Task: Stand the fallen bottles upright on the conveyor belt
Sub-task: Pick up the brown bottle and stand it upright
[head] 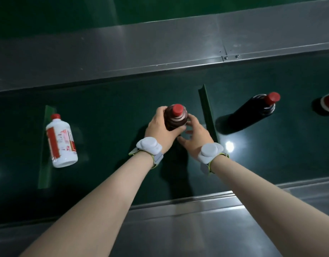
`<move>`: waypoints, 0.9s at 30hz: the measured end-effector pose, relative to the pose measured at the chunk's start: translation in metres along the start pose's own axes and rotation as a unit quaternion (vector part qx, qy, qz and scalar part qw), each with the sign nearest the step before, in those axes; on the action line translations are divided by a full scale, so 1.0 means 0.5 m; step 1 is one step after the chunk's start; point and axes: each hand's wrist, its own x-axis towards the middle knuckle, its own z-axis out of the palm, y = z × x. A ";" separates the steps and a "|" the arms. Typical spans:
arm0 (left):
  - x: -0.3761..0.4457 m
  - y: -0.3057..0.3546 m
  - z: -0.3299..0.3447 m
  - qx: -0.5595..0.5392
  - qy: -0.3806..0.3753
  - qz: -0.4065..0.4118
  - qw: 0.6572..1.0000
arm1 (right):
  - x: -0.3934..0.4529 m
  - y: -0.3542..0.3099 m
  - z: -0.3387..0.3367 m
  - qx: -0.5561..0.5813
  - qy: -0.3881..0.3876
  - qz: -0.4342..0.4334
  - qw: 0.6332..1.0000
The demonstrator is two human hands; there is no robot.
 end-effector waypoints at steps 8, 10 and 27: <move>-0.007 -0.008 -0.006 -0.016 -0.024 0.017 0.999 | -0.020 -0.006 0.017 0.025 0.037 0.024 0.999; -0.008 -0.009 -0.006 -0.006 -0.031 0.017 0.999 | -0.023 -0.007 0.014 0.018 0.030 0.027 0.999; -0.269 0.042 -0.216 0.097 0.030 0.044 0.994 | -0.239 -0.105 -0.006 -0.025 0.043 -0.003 0.999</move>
